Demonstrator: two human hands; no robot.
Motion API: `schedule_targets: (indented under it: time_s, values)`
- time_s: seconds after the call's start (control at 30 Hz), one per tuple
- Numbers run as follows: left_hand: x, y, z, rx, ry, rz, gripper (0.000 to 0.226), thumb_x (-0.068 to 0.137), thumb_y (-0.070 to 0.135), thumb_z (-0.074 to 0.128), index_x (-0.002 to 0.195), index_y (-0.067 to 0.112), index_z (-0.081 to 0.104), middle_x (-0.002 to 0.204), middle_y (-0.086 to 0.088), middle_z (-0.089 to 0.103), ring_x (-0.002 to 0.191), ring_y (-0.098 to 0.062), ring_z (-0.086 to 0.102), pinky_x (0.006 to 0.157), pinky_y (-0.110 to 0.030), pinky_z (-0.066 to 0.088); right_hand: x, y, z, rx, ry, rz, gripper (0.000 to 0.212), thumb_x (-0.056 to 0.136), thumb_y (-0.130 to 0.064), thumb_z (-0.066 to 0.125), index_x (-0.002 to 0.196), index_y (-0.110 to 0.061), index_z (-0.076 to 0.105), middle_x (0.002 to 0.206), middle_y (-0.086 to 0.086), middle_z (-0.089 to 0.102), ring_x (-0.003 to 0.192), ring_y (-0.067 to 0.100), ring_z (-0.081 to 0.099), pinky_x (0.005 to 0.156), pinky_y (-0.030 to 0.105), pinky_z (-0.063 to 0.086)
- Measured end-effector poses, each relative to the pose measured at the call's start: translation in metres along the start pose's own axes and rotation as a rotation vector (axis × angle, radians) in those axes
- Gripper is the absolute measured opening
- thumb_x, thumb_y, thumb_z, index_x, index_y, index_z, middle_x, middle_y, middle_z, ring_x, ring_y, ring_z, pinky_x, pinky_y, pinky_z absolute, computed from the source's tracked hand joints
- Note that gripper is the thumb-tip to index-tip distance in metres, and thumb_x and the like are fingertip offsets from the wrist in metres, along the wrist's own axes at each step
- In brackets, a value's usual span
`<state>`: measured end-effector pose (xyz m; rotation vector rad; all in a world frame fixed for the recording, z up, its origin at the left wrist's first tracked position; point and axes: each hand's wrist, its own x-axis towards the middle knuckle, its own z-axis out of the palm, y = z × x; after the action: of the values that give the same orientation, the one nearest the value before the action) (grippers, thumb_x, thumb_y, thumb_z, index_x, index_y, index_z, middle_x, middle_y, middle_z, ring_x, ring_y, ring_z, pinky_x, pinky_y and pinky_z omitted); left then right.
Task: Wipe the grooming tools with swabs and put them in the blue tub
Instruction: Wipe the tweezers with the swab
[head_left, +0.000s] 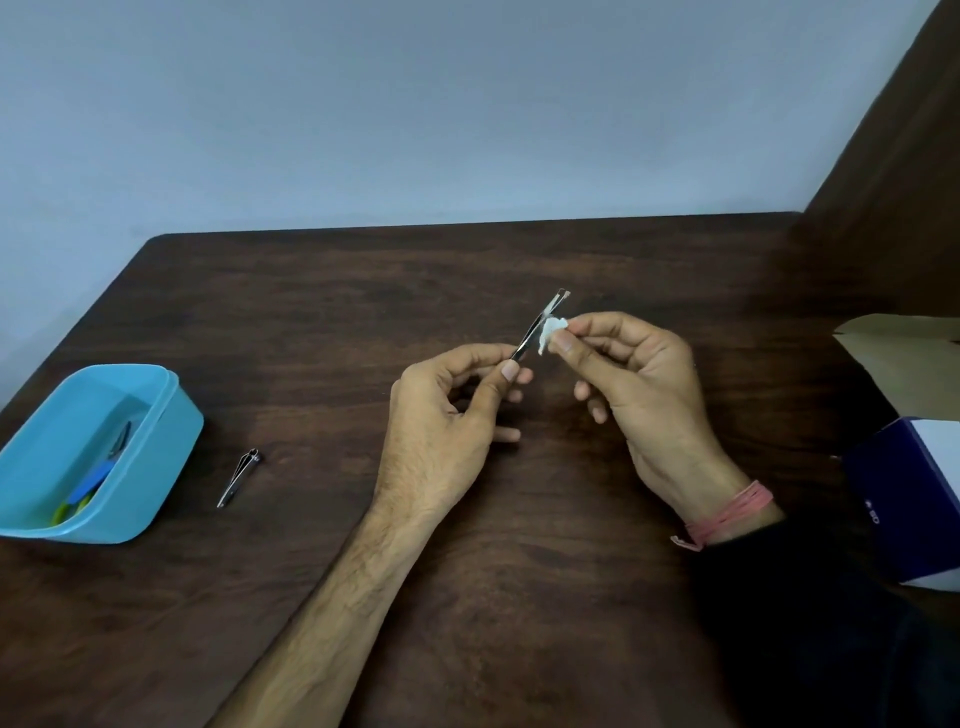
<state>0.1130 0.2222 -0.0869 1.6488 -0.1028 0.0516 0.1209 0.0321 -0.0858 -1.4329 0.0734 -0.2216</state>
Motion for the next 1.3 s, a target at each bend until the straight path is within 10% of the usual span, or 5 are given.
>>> schedule_targets:
  time_s: [1.3]
  values:
    - [-0.0045, -0.0011, 0.0016, 0.316, 0.008, 0.124, 0.01, 0.103, 0.024, 0.079, 0.098, 0.031, 0.085, 0.091, 0.018, 0.082, 0.078, -0.01, 0.08, 0.07, -0.042, 0.07, -0.0002, -0.0026, -0.0004, 0.014, -0.123, 0.024, 0.003, 0.097, -0.014, 0.082, 0.1, -0.013, 0.082, 0.09, 0.006, 0.075, 0.054, 0.011, 0.04, 0.045, 0.025, 0.032]
